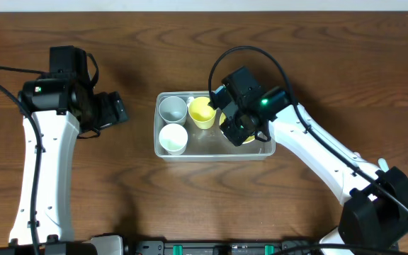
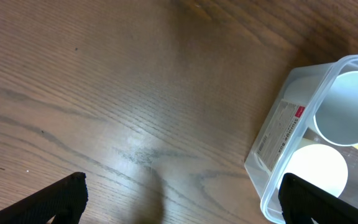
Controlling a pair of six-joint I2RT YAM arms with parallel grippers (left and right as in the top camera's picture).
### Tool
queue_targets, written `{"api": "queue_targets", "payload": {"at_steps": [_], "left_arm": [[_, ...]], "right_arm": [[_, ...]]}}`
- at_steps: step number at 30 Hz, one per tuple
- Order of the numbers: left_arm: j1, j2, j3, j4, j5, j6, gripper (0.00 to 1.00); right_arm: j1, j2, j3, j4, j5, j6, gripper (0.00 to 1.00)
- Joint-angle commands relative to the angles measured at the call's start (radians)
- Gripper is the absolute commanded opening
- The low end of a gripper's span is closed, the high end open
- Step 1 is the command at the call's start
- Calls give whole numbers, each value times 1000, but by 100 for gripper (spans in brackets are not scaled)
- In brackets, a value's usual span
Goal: Pack container
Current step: 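Carry the grey bowl into the container's right side and release, then move the right gripper down toward the white fork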
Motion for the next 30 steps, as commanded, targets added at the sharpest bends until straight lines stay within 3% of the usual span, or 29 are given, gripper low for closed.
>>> {"api": "queue_targets", "payload": {"at_steps": [1,4,5,9,10,11,17,21,24,27,30], "left_arm": [[5,2,-9,-3,-2,-9,98],[5,2,-9,-3,-2,-9,98],[5,2,-9,-4,-2,-9,98],[5,2,-9,-4,-2,-9,98],[5,2,-9,-4,-2,-9,98],[5,2,-9,-4,-2,-9,98],[5,2,-9,-4,-2,-9,98],[5,2,-9,-4,-2,-9,98],[5,2,-9,-3,-4,-9,98],[5,2,-9,-3,-5,-9,98],[5,2,-9,-4,-4,-9,98]], "right_arm": [[10,5,-7,16,-4,-26,1],[9,8,-7,24,-3,-34,3],[9,9,-7,26,3,-33,8],[9,9,-7,29,3,-33,39],[9,9,-7,29,3,-33,53],[9,9,-7,29,3,-33,56],[9,9,-7,43,9,-33,54],[9,5,2,79,142,45,56],[1,-22,47,81,272,158,63],[-35,-82,111,67,341,258,79],[-115,-165,174,29,345,344,83]]}}
